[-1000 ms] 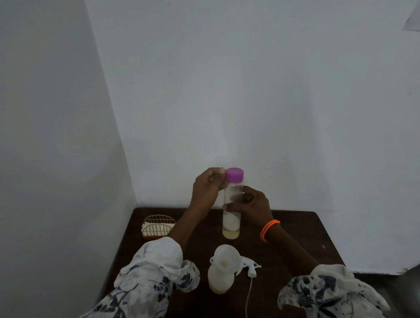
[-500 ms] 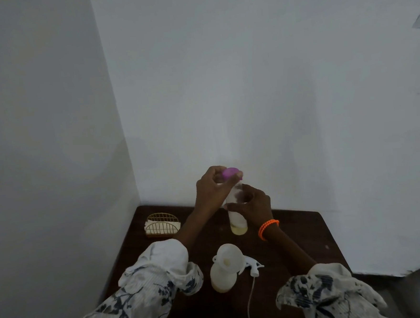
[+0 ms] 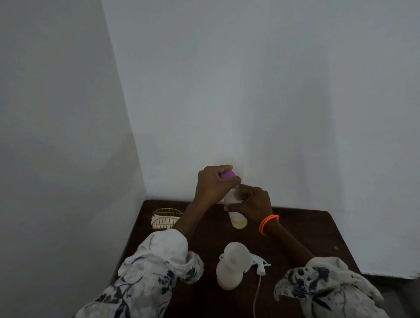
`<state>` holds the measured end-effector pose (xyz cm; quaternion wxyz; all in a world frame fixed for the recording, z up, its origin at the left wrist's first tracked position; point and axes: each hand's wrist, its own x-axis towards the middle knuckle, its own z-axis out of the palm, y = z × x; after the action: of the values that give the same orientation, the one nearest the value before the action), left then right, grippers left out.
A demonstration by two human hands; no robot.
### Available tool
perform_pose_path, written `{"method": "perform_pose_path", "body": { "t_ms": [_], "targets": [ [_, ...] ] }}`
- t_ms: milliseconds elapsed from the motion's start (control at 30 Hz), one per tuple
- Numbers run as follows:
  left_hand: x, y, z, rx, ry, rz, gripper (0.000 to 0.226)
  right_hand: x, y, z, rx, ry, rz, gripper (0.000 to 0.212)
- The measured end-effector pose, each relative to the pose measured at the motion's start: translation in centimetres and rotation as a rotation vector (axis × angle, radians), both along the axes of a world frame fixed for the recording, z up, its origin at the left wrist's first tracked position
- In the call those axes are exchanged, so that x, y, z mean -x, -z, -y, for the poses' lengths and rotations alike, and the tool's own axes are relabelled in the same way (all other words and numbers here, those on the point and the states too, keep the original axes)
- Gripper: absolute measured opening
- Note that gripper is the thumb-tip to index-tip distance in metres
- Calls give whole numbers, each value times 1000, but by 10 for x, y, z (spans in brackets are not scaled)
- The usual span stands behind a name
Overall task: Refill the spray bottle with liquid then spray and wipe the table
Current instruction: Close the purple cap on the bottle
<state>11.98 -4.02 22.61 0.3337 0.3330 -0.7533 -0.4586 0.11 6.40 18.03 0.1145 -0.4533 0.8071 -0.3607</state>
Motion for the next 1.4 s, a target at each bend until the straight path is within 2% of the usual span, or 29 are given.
{"method": "perform_pose_path", "body": {
  "t_ms": [133,267,333,433,500,733,967,1267,1400],
  "targets": [
    [-5,10,13,-56,136,-13,68,4,7,12,-16,-31,32,59],
    [-11,37,36,-108,254,87,92,9,17,29,-69,-48,23,56],
    [-10,55,43,-85,228,139,85,12,25,40,-126,-68,9,58],
    [-4,77,52,-71,199,180,60,15,39,58,-225,-121,-9,52],
    [0,85,56,-76,197,201,57,18,49,67,-266,-131,19,49],
    [12,131,71,-64,133,214,48,25,89,100,-302,-88,99,59],
    [17,158,86,-140,74,211,48,30,120,122,-323,-54,146,53],
    [19,169,94,-156,23,226,56,35,132,130,-331,-91,153,57],
    [14,172,91,-273,-18,286,77,39,131,122,-326,-94,133,43]
  ]
}}
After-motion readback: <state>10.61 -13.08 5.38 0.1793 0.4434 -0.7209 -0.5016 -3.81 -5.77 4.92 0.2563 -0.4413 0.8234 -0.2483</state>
